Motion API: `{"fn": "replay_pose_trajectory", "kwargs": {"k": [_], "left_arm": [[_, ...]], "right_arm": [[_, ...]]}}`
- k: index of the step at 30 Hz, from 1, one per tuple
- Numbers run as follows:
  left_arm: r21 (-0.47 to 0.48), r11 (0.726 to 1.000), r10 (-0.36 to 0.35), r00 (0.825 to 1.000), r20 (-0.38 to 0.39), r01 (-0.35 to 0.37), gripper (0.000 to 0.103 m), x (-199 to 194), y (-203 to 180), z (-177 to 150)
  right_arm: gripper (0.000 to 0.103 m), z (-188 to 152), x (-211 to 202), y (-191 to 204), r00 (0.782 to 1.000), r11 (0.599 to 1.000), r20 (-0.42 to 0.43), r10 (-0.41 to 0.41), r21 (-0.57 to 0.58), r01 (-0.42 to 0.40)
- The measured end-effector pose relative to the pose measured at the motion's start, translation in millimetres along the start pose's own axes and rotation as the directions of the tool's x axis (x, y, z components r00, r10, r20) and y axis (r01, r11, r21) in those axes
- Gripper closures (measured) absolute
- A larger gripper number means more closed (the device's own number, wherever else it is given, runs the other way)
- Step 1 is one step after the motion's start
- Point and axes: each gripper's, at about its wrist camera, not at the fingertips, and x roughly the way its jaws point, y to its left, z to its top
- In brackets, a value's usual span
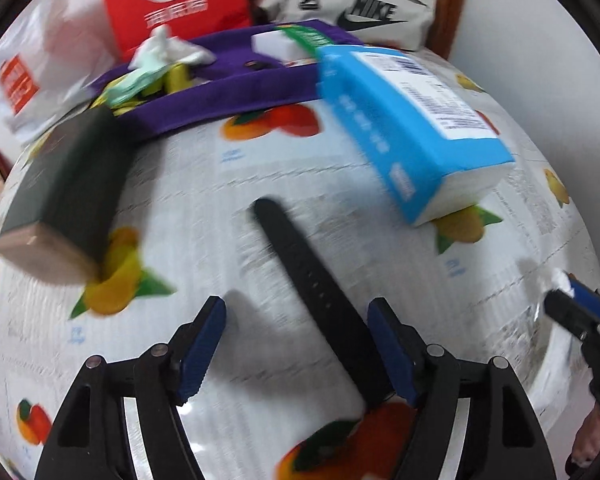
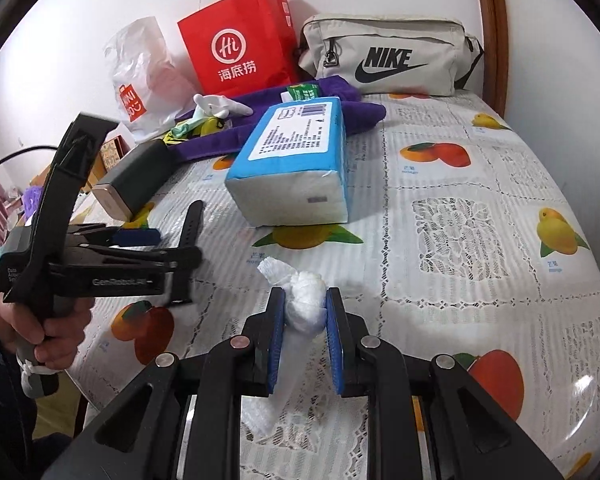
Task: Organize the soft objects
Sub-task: 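Close the left tool on the black watch band and lift it, then carry the black band and white tissue over the purple towel with both tools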
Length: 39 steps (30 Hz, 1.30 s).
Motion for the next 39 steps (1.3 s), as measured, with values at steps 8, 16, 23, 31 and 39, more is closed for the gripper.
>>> {"fn": "replay_pose_trajectory", "kwargs": {"k": [8,16,23,31,39], "left_arm": [[-0.01,1.0,-0.005,0.999,0.037,0.005,0.033,3,5,0],[0.039,0.998,-0.051,0.995,0.086,0.048,0.08,1,-2,2],[0.049,0.998,-0.05,0.991,0.127,0.044,0.077,7,-3,4],[-0.009,0.997,-0.069,0.992,0.105,0.071,0.083,-3,13,-2],[-0.045,0.994,-0.09,0.985,0.145,0.098,0.083,-34,35,-18]], "right_arm": [[0.083,-2,1,6,1.0,1.0,-0.005,0.012,-0.008,-0.012],[0.083,-3,2,2,1.0,1.0,-0.015,0.002,0.005,-0.001],[0.083,-5,11,5,0.999,1.0,-0.035,0.0,0.008,0.001],[0.083,0,-2,17,1.0,1.0,0.004,-0.013,0.01,0.013],[0.083,13,-15,29,0.999,0.999,0.034,-0.034,-0.011,0.034]]}}
